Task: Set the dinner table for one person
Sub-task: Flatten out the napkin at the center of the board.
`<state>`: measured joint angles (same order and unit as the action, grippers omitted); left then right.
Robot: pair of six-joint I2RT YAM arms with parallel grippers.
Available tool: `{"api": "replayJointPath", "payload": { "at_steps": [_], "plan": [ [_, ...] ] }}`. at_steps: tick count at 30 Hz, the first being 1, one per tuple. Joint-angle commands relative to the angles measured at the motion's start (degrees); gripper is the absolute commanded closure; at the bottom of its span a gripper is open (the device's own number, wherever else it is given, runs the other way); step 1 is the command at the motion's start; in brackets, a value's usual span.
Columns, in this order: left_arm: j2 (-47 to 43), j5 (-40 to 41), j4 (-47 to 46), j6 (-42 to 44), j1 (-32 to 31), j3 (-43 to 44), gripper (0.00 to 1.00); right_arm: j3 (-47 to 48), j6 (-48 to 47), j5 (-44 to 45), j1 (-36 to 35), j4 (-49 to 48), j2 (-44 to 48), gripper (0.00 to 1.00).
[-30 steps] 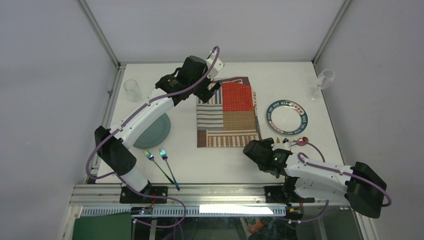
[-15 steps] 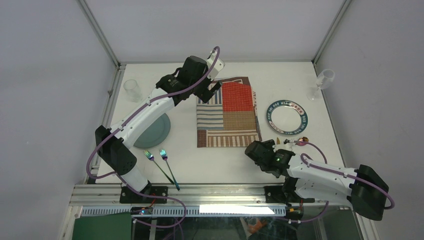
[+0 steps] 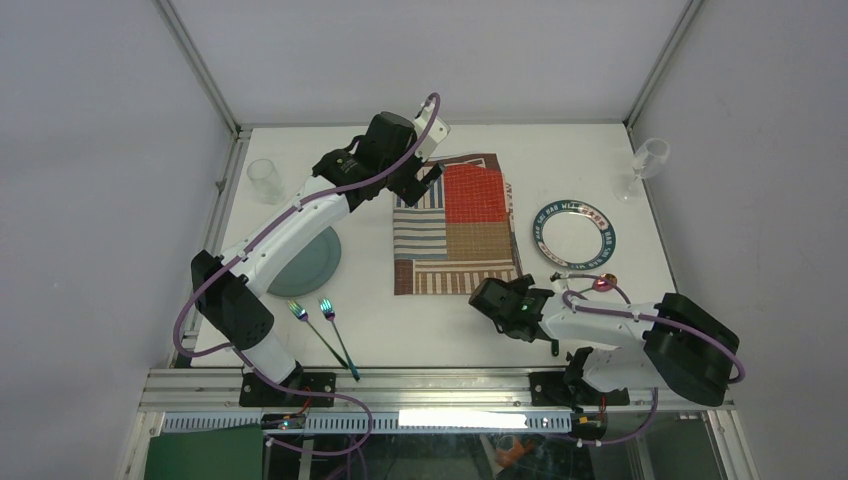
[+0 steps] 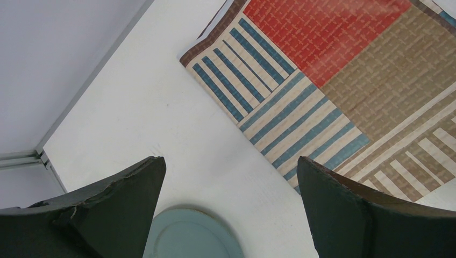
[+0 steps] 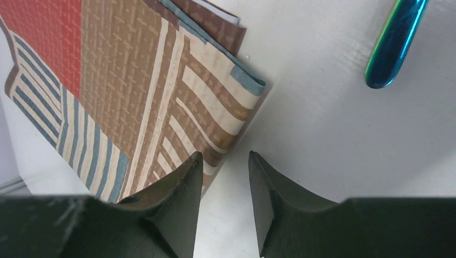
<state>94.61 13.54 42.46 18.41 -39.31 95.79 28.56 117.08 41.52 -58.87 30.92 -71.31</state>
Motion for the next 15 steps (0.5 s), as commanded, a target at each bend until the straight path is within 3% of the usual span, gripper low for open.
{"api": "replayJointPath", "payload": {
  "at_steps": [1,7,11,15],
  "plan": [
    [-0.83,0.49,-1.15,-1.10,-0.02,0.89,0.01,-2.84,10.90,2.35,-0.11,-0.55,-0.06,0.59],
    [0.11,0.66,-1.15,-1.13,0.02,1.02,0.02,-1.72,13.41,5.38,0.58,4.46,0.43,0.60],
    [0.22,0.67,-1.10,-1.23,-0.04,0.99,0.02,-1.22,11.07,7.16,1.28,3.16,0.44,0.72],
    [-0.19,0.69,-1.14,-1.23,0.00,0.50,0.02,0.27,6.99,7.04,2.73,1.38,-1.06,0.69]
  ]
}}
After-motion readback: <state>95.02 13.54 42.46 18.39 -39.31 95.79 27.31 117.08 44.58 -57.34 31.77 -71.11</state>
